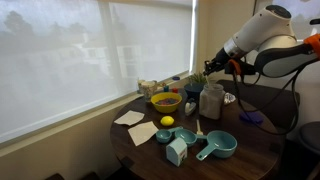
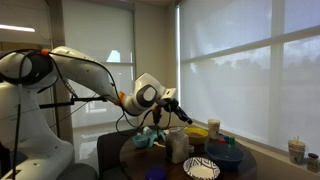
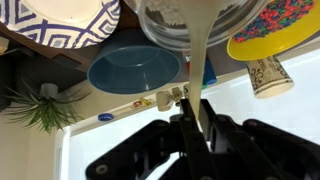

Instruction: Put the white spoon in the clear container

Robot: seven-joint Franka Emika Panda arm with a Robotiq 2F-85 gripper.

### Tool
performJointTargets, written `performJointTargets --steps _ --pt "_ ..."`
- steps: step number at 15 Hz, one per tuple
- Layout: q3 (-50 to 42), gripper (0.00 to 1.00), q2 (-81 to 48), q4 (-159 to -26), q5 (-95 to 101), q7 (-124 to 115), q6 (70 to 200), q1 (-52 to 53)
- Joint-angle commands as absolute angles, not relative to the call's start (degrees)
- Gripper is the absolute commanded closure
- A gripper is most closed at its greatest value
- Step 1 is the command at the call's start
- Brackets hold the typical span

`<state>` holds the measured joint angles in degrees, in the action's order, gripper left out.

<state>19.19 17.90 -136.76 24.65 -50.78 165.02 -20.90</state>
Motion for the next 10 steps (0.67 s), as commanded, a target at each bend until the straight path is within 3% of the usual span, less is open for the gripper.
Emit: performJointTargets --steps 1,8,9,10 --pt "21.1 0.97 18.2 -138.1 26.6 -52.8 166.2 -22.0" --pt "22.2 0.96 18.4 -138.8 27.8 -52.9 165.6 -22.8" --pt "22.1 0.63 18.4 -138.6 27.7 -52.9 165.7 -22.9" --pt "22.3 0.62 18.5 -138.5 27.6 -53.1 165.5 -23.1"
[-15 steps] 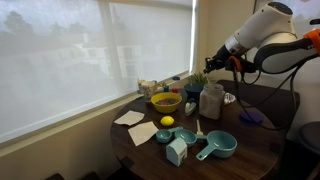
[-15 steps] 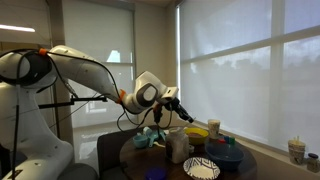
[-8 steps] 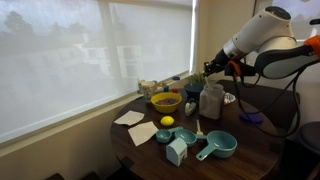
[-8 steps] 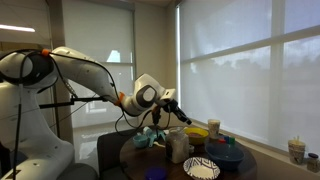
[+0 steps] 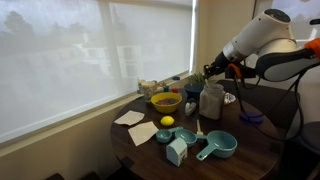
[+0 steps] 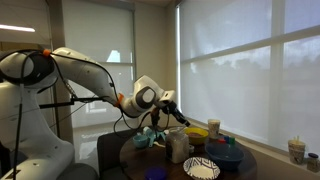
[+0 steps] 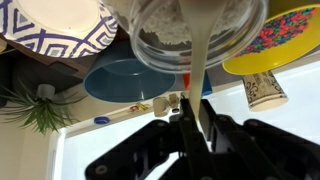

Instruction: Put the white spoon in the clear container

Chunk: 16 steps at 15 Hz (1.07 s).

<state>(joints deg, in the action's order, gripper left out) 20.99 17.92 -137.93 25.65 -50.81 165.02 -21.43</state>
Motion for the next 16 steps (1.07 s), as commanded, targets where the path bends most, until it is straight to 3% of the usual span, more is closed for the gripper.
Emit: performJointTargets --steps 1,9,16 --pt "22.3 0.55 18.5 -138.4 27.4 -53.1 165.5 -23.2" --pt "20.4 0.01 19.7 -136.5 23.5 -50.7 164.4 -20.6" --pt "10.0 0.00 20.4 -130.4 2.3 -38.6 148.4 -5.5"
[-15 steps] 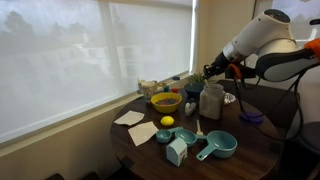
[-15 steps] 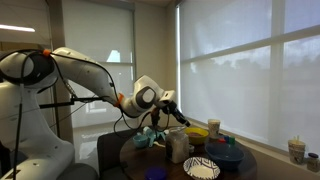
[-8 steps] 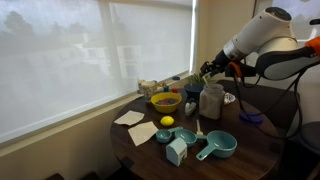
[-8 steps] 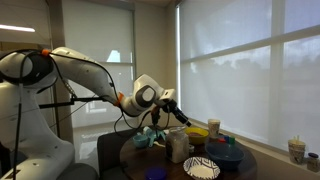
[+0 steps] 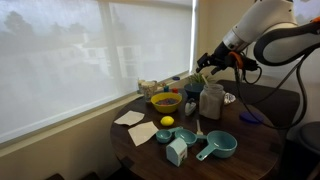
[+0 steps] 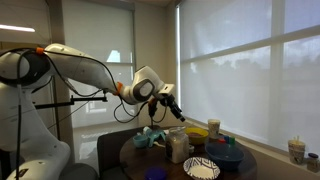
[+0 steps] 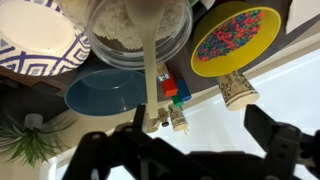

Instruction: Put the white spoon in the clear container

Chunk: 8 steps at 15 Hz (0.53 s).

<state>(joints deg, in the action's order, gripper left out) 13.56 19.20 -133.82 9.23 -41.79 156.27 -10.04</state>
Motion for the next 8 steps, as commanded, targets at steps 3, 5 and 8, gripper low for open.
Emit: performJointTargets --steps 3,5,8 --pt "9.4 0.00 21.4 -126.2 0.8 -41.5 138.2 -5.8" --pt "9.3 0.00 21.6 -123.3 1.6 -43.9 131.7 -6.4" --pt "9.3 0.00 21.4 -119.1 3.0 -47.3 123.1 -6.9"
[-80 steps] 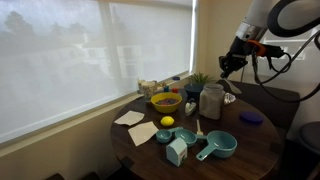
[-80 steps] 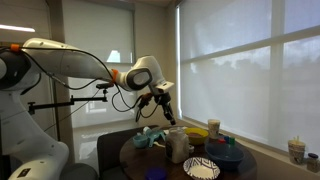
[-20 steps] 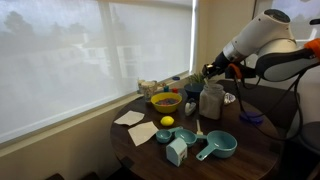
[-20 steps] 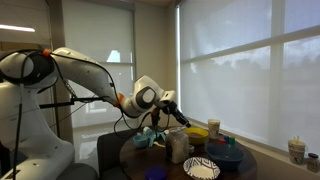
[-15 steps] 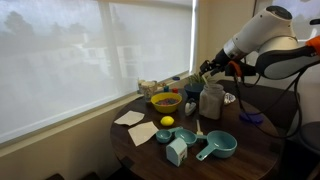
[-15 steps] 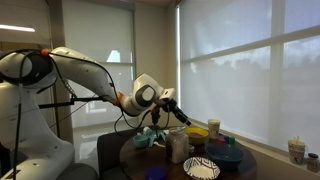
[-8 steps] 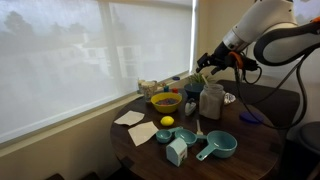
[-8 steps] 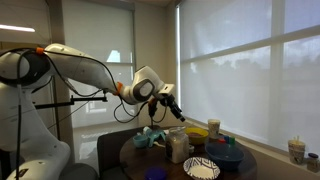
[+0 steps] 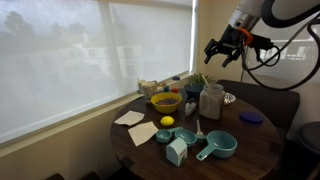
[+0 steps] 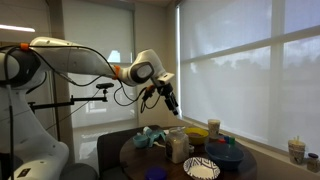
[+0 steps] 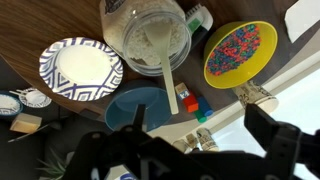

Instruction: Put the white spoon in the clear container

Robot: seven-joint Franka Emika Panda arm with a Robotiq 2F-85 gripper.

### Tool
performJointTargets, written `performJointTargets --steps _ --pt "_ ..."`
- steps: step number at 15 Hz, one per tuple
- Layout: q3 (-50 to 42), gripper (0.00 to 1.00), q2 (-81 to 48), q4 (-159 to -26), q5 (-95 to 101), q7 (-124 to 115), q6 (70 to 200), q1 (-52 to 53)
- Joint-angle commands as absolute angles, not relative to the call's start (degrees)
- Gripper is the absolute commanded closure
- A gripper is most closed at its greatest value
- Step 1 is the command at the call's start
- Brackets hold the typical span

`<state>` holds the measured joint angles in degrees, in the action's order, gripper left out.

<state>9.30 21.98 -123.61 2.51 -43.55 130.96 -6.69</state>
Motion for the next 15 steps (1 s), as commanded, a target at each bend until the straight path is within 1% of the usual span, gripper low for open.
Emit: performJointTargets --steps 1,4,9,13,14,15 --pt "9.0 0.00 21.1 -117.8 2.4 -47.8 120.1 -6.5" --pt "7.3 0.00 20.8 -115.3 0.2 -45.6 114.8 -5.0" --pt "5.2 0.00 21.3 -113.4 -2.3 -39.6 111.6 -3.5" --pt "2.9 0.00 21.4 -112.5 -8.1 -34.0 108.8 -2.7" --pt "4.4 0.00 21.8 -114.0 -5.3 -36.5 111.3 -3.7" --pt "4.0 0.00 21.8 -113.8 -6.0 -35.6 110.7 -3.7"
